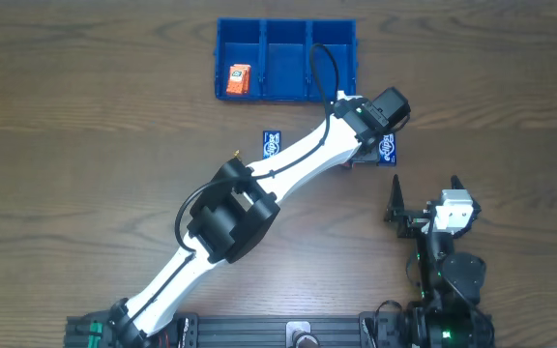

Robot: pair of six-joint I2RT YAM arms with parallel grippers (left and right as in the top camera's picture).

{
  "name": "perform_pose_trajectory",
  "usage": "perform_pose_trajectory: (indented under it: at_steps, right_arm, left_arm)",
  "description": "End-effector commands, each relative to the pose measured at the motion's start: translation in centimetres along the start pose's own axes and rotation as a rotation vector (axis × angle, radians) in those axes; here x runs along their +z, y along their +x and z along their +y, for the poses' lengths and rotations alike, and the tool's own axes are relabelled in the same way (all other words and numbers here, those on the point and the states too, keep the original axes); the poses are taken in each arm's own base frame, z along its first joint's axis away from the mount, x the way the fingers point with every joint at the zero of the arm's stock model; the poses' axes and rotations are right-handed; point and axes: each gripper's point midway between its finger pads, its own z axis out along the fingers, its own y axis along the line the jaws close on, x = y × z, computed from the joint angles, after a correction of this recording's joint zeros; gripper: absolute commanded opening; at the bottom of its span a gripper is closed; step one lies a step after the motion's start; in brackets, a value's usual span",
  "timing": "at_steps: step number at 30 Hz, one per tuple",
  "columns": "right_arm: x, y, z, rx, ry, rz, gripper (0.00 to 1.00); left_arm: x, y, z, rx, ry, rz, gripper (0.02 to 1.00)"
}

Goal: Sort Candies Into Trays

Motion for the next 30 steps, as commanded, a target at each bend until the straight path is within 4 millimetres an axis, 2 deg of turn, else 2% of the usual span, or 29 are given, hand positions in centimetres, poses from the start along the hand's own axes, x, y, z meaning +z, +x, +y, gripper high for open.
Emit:
perform_pose_trajectory:
  at_steps: [1,4,6,10,12,15,18,20,23,26,28,30]
  right_arm:
    - [0.0,0.1,-0.2,-0.015,0.01,0.0,0.998]
    - [0.0,0.1,-0.2,-0.015,0.01,0.0,0.998]
    - [0.0,0.1,-0.2,-0.015,0.01,0.0,0.998]
    - [0.0,0.1,-0.2,-0.015,0.01,0.0,0.998]
    - [0.0,0.1,-0.2,-0.015,0.01,0.0,0.998]
    - [0.0,0.1,-0.2,-0.015,0.01,0.0,0.998]
    - [0.0,0.1,-0.2,-0.015,0.01,0.0,0.998]
    - [0.0,0.1,-0.2,-0.015,0.01,0.0,0.998]
    - [0.0,0.1,-0.2,-0.015,0.01,0.0,0.998]
    - [0.0,0.1,-0.2,-0.015,0.01,0.0,0.998]
    - [0.0,0.1,-0.2,-0.015,0.009,0.0,0.998]
    - [0.0,0.1,-0.2,-0.015,0.01,0.0,0.998]
  left_arm:
    - [1.8,0.5,0.3,-0.011,-0.009,0.035,0.72]
    - [2.3,0.6,0.2,-0.002,-0.008,0.035,0.682]
    - [2.4,0.6,0.2,0.0,-0.006,0.034,0.612]
    - [2.4,0.5,0.3,-0.001,-0.01,0.034,0.402]
    - [2.4,0.5,0.4,-0.001,-0.013,0.035,0.332]
    - [2.3,0.5,0.3,0.006,-0.011,0.033,0.299]
    - [1.3,-0.2,0.0,0.007,-0.008,0.011,0.288]
    - [-0.5,-1.6,-0.5,0.033,0.007,-0.035,0.292]
    - [-5.7,-6.2,0.0,0.021,0.048,-0.152,0.299]
    - [-11.2,-10.7,2.6,0.006,0.068,-0.261,0.297]
    - [-15.3,-13.7,5.5,-0.007,0.077,-0.334,0.29]
    - [-17.6,-15.5,8.2,-0.023,0.07,-0.371,0.292]
